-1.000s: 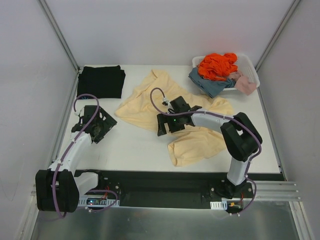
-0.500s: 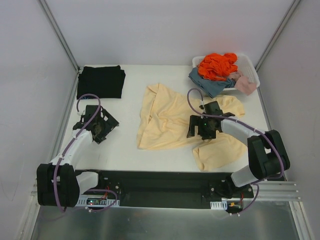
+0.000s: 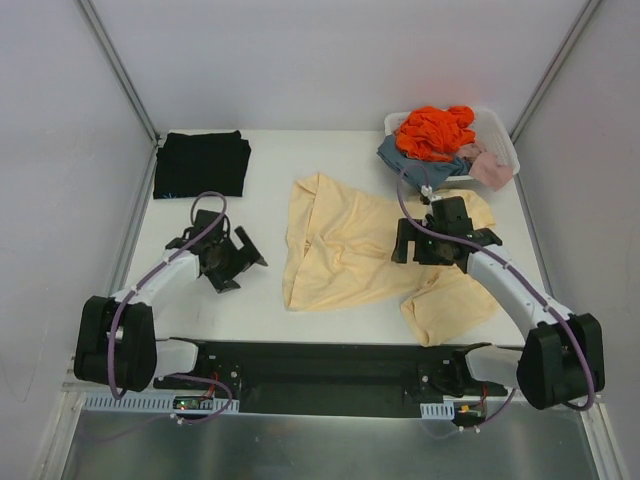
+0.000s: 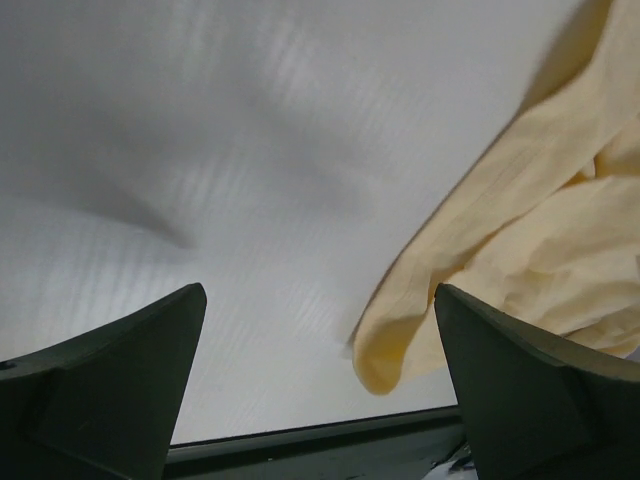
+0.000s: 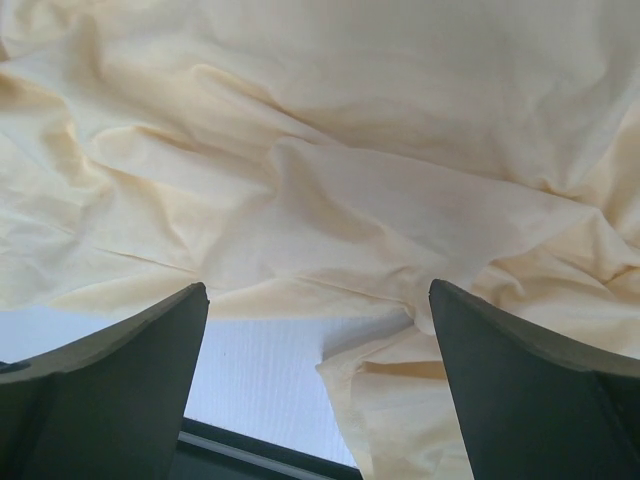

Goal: Fold and stack the t-shirts
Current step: Flatten out the tshirt

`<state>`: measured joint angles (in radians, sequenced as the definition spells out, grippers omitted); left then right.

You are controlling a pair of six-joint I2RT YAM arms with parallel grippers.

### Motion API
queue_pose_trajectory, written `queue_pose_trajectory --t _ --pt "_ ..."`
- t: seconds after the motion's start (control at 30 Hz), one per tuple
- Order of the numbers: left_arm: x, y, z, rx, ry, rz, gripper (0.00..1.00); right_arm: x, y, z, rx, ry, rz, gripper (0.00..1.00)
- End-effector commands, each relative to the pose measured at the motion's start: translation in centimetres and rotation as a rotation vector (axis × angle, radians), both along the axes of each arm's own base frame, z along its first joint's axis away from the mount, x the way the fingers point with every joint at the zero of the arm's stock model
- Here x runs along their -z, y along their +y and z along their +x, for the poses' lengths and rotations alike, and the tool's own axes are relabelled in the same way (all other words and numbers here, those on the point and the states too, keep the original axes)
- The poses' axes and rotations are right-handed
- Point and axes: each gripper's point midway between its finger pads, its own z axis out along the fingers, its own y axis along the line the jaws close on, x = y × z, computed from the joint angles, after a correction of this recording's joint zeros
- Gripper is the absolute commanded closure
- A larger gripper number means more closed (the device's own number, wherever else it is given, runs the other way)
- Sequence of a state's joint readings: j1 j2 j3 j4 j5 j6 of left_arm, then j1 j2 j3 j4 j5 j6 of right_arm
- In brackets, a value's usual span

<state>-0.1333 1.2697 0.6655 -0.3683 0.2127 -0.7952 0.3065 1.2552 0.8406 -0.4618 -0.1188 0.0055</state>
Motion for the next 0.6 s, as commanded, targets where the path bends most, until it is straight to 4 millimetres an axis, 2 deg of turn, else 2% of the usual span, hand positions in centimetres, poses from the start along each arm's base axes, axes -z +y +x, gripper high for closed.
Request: queue_pose_trajectory --t 0.0,0.07,0.17,0.3,0.57 --pt "-2.2 -5.9 -2.0 0.229 -0.051 -0.095 0.03 -2.0 -0.5 -0.5 -0.004 -0.075 0.003 0.03" --pt "-2.8 -7.4 -3.0 0.302 -0.08 -0.099 0.06 -2.0 -0.8 -1.2 0.004 -0.085 0.005 0.03" --pt "-2.7 -8.3 -4.1 0.352 -0.09 -0.104 0.14 -2.0 -1.4 -2.2 0.013 -0.097 -0.006 0.03" --pt "-2.5 -10.6 -5.8 0.464 -0.075 -0.143 0.33 -2.2 -1.9 -3.1 0.023 -0.125 -0.009 0.03" --pt "-0.5 -13.6 -5.7 0.61 -0.009 -0.103 0.59 -3.3 -2.7 -4.2 0.064 -0.171 0.0 0.03"
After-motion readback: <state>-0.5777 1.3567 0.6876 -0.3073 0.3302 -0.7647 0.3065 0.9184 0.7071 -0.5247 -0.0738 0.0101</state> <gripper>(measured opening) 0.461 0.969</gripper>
